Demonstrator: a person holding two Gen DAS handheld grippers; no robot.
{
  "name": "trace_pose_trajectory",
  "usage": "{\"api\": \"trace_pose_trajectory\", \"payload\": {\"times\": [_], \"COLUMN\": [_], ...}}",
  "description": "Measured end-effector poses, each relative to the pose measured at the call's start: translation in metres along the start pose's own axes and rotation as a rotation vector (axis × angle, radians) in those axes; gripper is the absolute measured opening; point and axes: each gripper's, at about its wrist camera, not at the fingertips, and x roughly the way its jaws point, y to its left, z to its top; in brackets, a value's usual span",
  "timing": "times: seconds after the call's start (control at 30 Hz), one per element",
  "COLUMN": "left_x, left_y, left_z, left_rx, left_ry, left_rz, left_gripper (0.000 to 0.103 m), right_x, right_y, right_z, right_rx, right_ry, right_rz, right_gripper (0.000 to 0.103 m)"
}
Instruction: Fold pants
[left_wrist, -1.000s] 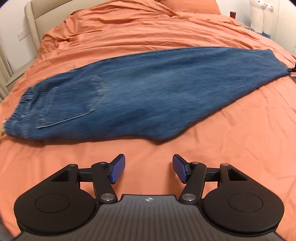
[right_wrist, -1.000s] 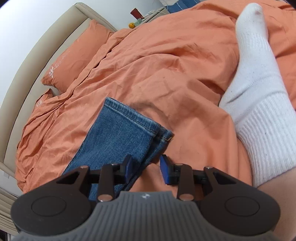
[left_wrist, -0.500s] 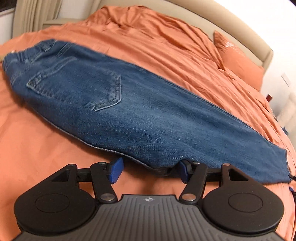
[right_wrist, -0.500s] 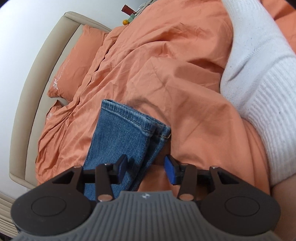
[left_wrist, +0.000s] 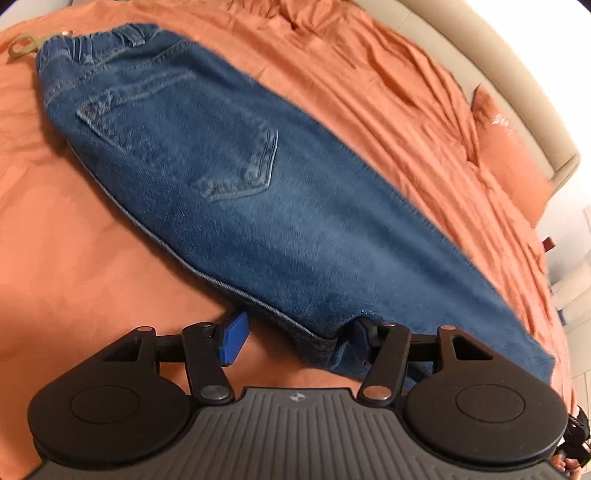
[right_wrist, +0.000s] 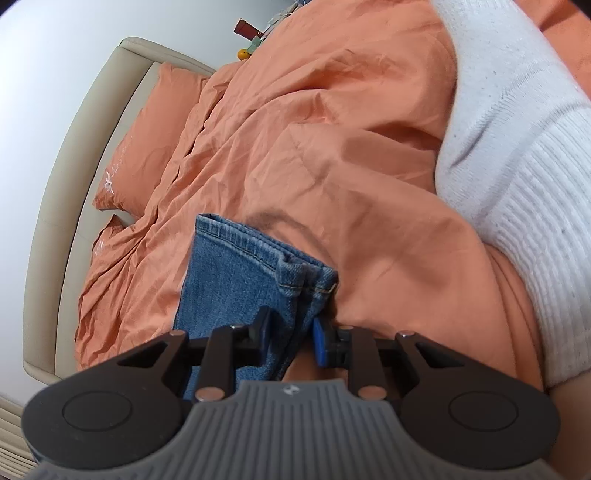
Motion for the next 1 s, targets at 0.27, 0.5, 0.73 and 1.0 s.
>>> {"api": "trace_pose_trajectory", "payload": {"times": [0.27,0.5,0.73,1.0], "left_x": [-0.002,0.002,0.005,-0.024], "left_y": [-0.028,-0.022,-0.018,-0.023], "left_z": [-0.003,-0.009,-0.009,-0.017], "left_rx": [0.090,0.169,0.182,0.353], "left_ry": [0.036,0.135,0.169,0.249], "left_rz": [0.131,0.192,0.202,0.302], "left_gripper": [0.014,0.013,0.022,0.021], "right_x": [-0.002,-0.022,0.009,0.004], "right_y": [0.007,0.044,0.022,0.021], "right_z": [0.000,0.006,0.006,0.005], "right_rx": [-0.035,-0.184,-0.166,-0.174], "right_ry": [-0.026,-0.126,-0.061,-0.057], "right_rz": [-0.003,0.017,-0.112,-0.112], "right_gripper": [0.001,0.000,0.000,0.003]}}
